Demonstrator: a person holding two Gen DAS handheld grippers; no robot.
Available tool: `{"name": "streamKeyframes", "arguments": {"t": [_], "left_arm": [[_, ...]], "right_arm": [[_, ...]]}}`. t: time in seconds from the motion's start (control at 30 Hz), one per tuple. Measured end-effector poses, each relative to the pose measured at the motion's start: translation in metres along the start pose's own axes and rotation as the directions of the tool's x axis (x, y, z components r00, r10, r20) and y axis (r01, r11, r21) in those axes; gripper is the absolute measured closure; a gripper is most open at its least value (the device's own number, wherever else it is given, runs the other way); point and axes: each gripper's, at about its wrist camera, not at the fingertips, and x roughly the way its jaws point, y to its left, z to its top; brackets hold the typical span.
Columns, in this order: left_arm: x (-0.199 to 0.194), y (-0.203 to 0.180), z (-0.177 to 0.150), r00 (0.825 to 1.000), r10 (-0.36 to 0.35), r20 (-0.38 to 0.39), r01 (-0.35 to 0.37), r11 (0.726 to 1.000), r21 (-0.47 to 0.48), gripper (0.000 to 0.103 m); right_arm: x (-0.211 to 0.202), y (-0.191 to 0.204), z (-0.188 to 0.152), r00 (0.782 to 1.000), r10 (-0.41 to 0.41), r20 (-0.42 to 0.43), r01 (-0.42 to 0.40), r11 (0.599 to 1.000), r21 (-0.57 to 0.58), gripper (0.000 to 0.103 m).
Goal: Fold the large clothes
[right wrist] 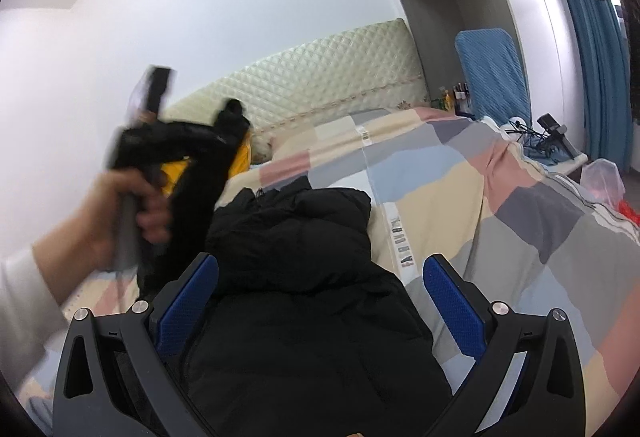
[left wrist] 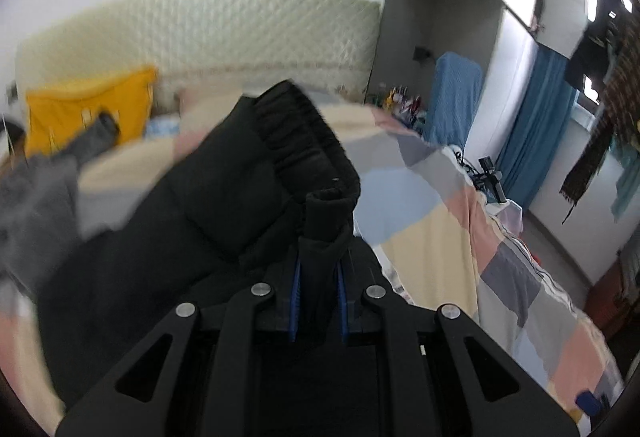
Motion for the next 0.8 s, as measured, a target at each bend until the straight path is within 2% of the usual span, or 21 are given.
{"name": "streamKeyframes", "arguments": {"t": [0.07, 0.13, 0.3, 0.47, 0.6, 0.7, 0.77, 0.8], "left_arm": [[0.025, -0.004, -0.018, 0.999, -0.019, -0.047, 0.018, 0.999, -0.033, 0.088], [0.056, -0.014, -0.037, 0.995, -0.017, -0.097, 0.014, 1.000, -0.026, 0.088], [0.104, -0.023, -0.066, 0.983, 0.024, -0.182, -0.021, 1.000, 0.021, 0.088], [0.125, -0.020, -0.083, 0.976, 0.027, -0.216, -0.018, 0.999, 0.044, 0.088], [0.117, -0.021, -0.084, 0.979, 0.017, -0.203, -0.008, 0.999, 0.044, 0.087], [0.102, -0.024, -0.081, 0.982, -0.017, -0.189, 0.026, 0.999, 0.041, 0.072], [0.088, -0.031, -0.081, 0.986, -0.043, -0.164, 0.053, 0.997, 0.057, 0.045], [0.076, -0.036, -0.081, 0.990, -0.041, -0.136, 0.052, 0.996, 0.077, 0.037]], "right_arm": [[0.001, 0.007, -0.003, 1.000, 0.009, -0.003, -0.009, 0.999, -0.035, 0.000], [0.005, 0.006, -0.005, 1.000, 0.021, -0.017, -0.022, 0.999, -0.038, 0.000], [0.015, -0.006, -0.008, 0.996, 0.075, -0.049, -0.073, 0.996, 0.043, 0.000], [0.022, -0.007, -0.011, 0.994, 0.092, -0.064, -0.088, 0.995, 0.050, 0.000], [0.027, -0.005, -0.013, 0.993, 0.091, -0.078, -0.087, 0.995, 0.046, 0.000], [0.029, -0.004, -0.014, 0.993, 0.083, -0.089, -0.079, 0.996, 0.043, 0.000], [0.028, -0.003, -0.014, 0.993, 0.075, -0.089, -0.072, 0.997, 0.039, 0.000], [0.027, -0.003, -0.015, 0.994, 0.071, -0.089, -0.068, 0.997, 0.037, 0.000]]}}
